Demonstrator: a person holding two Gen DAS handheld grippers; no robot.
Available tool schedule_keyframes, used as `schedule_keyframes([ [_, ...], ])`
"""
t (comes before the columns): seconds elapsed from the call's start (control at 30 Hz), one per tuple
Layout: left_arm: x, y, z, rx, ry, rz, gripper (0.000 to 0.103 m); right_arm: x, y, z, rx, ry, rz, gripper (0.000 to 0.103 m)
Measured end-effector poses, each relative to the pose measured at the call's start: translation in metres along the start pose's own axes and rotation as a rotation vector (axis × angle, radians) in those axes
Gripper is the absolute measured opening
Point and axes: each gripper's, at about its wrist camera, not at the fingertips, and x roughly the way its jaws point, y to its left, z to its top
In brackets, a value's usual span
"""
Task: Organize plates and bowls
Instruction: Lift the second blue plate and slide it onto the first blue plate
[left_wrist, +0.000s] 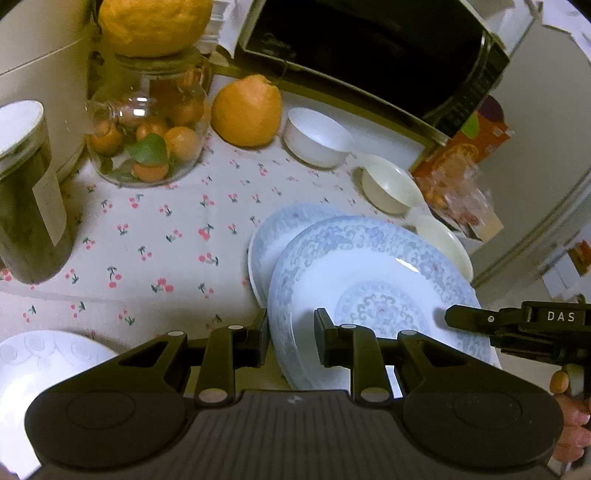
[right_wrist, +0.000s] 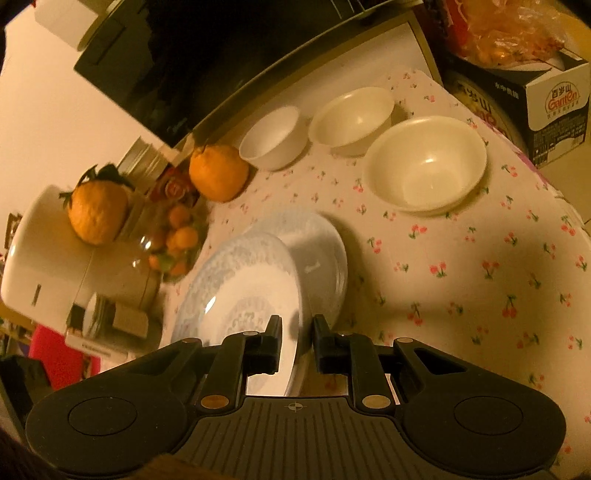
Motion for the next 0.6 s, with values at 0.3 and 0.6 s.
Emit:
schedule_keyframes([
  [0.3, 0.013, 0.001, 0.011, -0.057, -0.052, 0.055, 0.022, 0.023, 0.004, 0.016, 0.032, -0.045, -0.015, 0.018],
  [0.6, 0.023, -0.001, 0.014, -0.045, -0.079, 0.117, 0.022, 0.042, 0.002, 0.021, 0.061, -0.051, -0.036, 0.018],
])
